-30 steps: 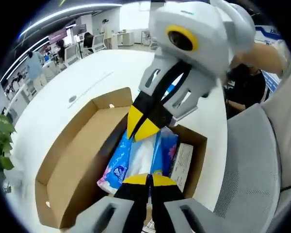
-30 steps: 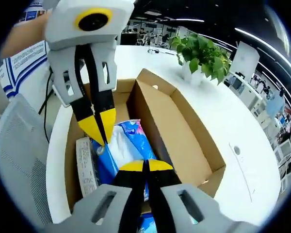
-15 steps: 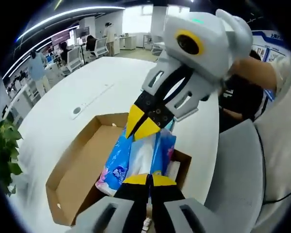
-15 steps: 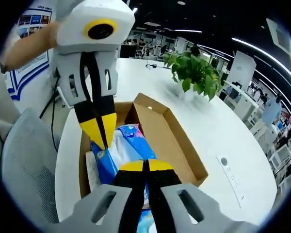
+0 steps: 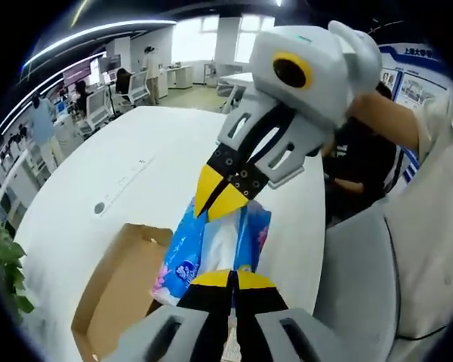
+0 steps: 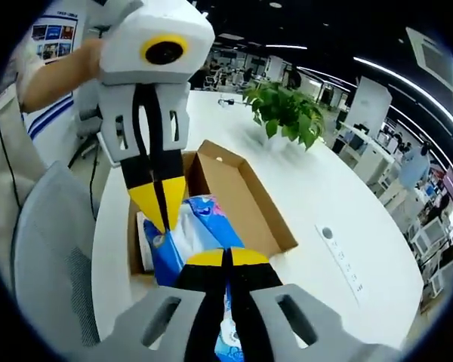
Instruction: Operate the shoe box by opening the lid, removing the specified soft item, and placing it in the target area until the item is outside and the box remains undamaged.
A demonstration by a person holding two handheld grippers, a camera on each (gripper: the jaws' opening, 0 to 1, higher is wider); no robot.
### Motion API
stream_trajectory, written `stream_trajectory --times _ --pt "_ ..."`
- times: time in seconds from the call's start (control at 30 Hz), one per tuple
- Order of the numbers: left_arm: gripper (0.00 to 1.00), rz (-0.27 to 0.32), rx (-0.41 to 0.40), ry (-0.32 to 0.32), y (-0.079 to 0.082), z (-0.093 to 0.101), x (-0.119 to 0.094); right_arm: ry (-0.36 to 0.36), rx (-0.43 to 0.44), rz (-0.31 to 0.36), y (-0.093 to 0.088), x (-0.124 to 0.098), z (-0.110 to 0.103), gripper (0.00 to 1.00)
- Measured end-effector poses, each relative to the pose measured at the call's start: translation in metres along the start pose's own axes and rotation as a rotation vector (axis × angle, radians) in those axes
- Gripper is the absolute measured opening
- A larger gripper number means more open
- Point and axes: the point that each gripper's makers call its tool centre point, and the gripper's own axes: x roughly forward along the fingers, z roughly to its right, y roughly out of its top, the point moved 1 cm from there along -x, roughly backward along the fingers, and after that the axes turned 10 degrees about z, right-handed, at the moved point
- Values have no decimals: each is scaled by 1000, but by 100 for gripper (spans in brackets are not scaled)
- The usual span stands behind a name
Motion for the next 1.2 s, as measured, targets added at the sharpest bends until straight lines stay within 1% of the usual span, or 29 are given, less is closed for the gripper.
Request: stream_trajectory --times 0.23,0.37,0.4,0.63,0.87,1.07,1.2 --pt "0 7 36 -39 19 9 29 -33 17 -26 -21 -26 13 0" --pt "0 12 54 -59 30 14 44 -40 19 -38 -33 -40 20 0" --pt "0 14 56 -61 31 15 46 -44 24 -40 -35 -43 22 0" --pt "0 20 80 -92 45 23 73 -65 44 -62 -57 -65 35 0" --pt "0 14 113 -121 57 31 97 -77 65 -72 -78 -82 45 0" --pt "0 11 128 -147 62 36 118 -75 78 -88 -95 -96 50 0" --pt "0 26 153 -164 65 38 132 -65 75 -109 -109 -105 53 0"
